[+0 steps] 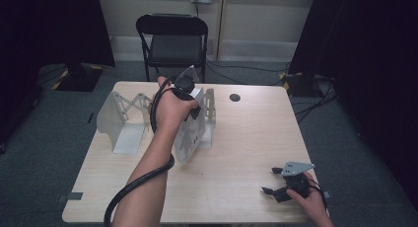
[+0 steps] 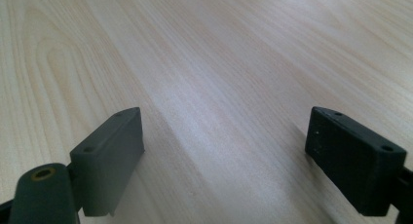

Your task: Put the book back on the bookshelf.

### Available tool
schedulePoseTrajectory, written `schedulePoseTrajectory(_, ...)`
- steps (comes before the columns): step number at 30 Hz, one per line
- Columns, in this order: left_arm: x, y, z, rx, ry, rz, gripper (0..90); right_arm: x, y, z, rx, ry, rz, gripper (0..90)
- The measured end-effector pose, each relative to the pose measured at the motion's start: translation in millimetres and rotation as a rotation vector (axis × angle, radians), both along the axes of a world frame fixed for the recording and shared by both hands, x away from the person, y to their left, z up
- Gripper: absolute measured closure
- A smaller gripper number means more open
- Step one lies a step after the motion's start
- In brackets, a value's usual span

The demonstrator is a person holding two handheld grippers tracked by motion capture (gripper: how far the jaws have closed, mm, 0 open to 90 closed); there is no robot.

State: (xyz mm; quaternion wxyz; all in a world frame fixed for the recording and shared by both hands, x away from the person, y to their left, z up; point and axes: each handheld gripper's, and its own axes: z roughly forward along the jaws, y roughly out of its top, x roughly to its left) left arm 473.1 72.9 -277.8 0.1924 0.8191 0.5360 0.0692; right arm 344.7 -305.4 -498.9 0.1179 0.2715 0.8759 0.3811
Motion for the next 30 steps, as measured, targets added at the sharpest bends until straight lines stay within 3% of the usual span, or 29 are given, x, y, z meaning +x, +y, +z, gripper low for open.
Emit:
schedulePoseTrajectory(10,4.0,0.3,2.4,0.005,-0.006,0.014,52.4,-0.1,0.0,0.0,0.0,0.0,-0.001,13.7)
schedulePoseTrajectory(11,4.1,-0.5,1.9,-0.003,-0.003,0.032,52.3,-0.1,0.0,0.0,0.0,0.0,-0.001,13.7)
schedulePoseTrajectory(30,12.1,-3.4,1.2,0.009,-0.009,0.041,52.3,-0.1,0.0,0.0,0.0,0.001,-0.001,13.7)
